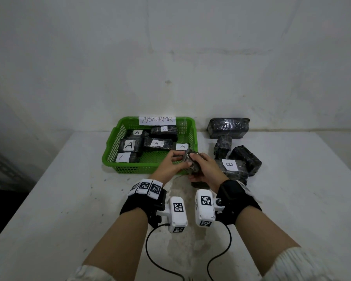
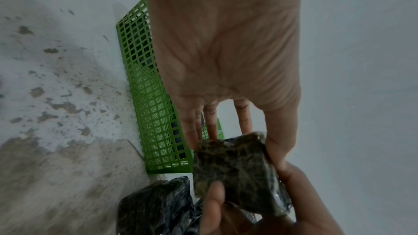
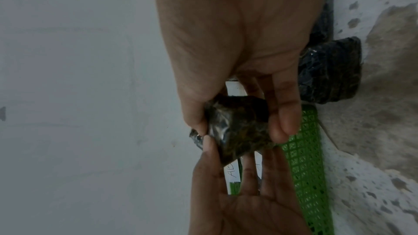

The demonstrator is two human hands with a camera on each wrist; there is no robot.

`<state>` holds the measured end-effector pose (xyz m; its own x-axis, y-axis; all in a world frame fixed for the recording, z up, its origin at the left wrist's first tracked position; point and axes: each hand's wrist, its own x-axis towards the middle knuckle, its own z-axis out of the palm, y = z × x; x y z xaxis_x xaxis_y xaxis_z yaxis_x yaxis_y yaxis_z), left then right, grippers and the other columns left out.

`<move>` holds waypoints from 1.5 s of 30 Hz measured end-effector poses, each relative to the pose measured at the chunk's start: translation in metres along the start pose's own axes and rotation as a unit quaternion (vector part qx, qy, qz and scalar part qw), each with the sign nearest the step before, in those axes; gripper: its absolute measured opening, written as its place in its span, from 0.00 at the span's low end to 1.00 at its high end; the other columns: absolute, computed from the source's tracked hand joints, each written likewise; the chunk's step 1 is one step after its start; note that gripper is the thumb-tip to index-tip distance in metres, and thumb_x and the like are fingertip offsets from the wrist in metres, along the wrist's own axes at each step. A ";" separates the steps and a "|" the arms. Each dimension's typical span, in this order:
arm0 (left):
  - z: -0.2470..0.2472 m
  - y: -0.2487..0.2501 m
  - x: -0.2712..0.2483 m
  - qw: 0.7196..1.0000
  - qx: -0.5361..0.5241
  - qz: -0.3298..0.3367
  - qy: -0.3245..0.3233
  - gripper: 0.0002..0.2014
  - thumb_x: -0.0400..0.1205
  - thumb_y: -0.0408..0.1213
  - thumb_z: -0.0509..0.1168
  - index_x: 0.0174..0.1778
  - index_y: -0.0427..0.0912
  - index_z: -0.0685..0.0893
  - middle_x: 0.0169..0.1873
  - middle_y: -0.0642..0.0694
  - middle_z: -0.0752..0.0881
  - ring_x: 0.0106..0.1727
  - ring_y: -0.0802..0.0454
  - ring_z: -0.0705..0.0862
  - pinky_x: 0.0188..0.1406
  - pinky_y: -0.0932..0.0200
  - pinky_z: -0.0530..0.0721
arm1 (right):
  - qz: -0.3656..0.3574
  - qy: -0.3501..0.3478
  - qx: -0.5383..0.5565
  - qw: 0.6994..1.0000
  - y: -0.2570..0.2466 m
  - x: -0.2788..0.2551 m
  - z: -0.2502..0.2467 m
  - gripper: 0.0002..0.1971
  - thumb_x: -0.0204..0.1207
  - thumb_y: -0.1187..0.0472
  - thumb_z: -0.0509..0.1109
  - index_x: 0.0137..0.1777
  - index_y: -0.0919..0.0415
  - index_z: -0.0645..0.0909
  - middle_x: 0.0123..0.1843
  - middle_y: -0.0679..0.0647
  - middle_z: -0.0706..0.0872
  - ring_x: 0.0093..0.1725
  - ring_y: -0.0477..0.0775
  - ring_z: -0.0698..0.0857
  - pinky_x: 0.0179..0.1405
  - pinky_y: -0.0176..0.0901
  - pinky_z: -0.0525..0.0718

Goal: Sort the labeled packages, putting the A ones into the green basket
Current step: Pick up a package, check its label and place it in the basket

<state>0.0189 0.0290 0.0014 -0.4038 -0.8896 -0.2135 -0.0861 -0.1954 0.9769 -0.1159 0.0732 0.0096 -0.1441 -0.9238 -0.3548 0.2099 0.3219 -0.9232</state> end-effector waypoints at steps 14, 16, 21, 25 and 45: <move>-0.002 0.007 -0.010 0.994 0.096 0.040 -0.035 0.29 0.77 0.30 0.70 0.73 0.50 0.69 0.59 0.44 0.76 0.61 0.48 0.77 0.26 0.73 0.79 | 0.057 0.028 -0.073 0.995 -0.002 0.004 -0.006 0.27 0.76 0.33 0.62 0.53 0.57 0.85 0.34 0.55 0.88 0.21 0.51 0.79 0.17 0.33 0.69; -0.006 0.004 -0.006 0.993 0.116 0.029 -0.015 0.29 0.78 0.36 0.70 0.72 0.56 0.67 0.60 0.41 0.78 0.56 0.47 0.80 0.27 0.65 0.77 | 0.078 -0.006 -0.072 0.994 0.000 0.004 -0.008 0.35 0.74 0.25 0.52 0.56 0.54 0.85 0.46 0.62 0.89 0.31 0.55 0.83 0.27 0.39 0.77; -0.008 0.002 -0.002 0.996 0.049 -0.019 0.071 0.23 0.82 0.47 0.62 0.72 0.55 0.64 0.57 0.34 0.83 0.31 0.54 0.82 0.22 0.64 0.77 | 0.039 -0.040 -0.083 0.995 0.000 -0.005 -0.007 0.28 0.79 0.31 0.48 0.71 0.44 0.70 0.52 0.54 0.86 0.40 0.51 0.82 0.33 0.41 0.72; -0.009 -0.001 0.000 0.996 0.025 -0.049 0.076 0.22 0.84 0.53 0.57 0.72 0.51 0.66 0.41 0.43 0.83 0.20 0.55 0.75 0.19 0.67 0.73 | -0.063 -0.106 -0.023 0.992 0.002 -0.002 -0.007 0.34 0.77 0.60 0.72 0.77 0.31 0.62 0.71 0.46 0.72 0.66 0.51 0.79 0.52 0.40 0.81; 0.000 0.004 0.002 0.995 0.093 -0.025 0.030 0.08 0.83 0.44 0.61 0.55 0.48 0.77 0.27 0.47 0.77 0.23 0.51 0.75 0.21 0.65 0.70 | -0.037 -0.025 0.046 0.998 0.004 0.001 -0.009 0.19 0.78 0.54 0.70 0.69 0.54 0.79 0.62 0.57 0.86 0.62 0.58 0.85 0.57 0.50 0.85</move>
<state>0.0172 0.0265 0.0053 -0.3396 -0.9052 -0.2555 -0.2736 -0.1649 0.9476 -0.1237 0.0753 0.0038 -0.1151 -0.9538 -0.2773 0.2887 0.2350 -0.9281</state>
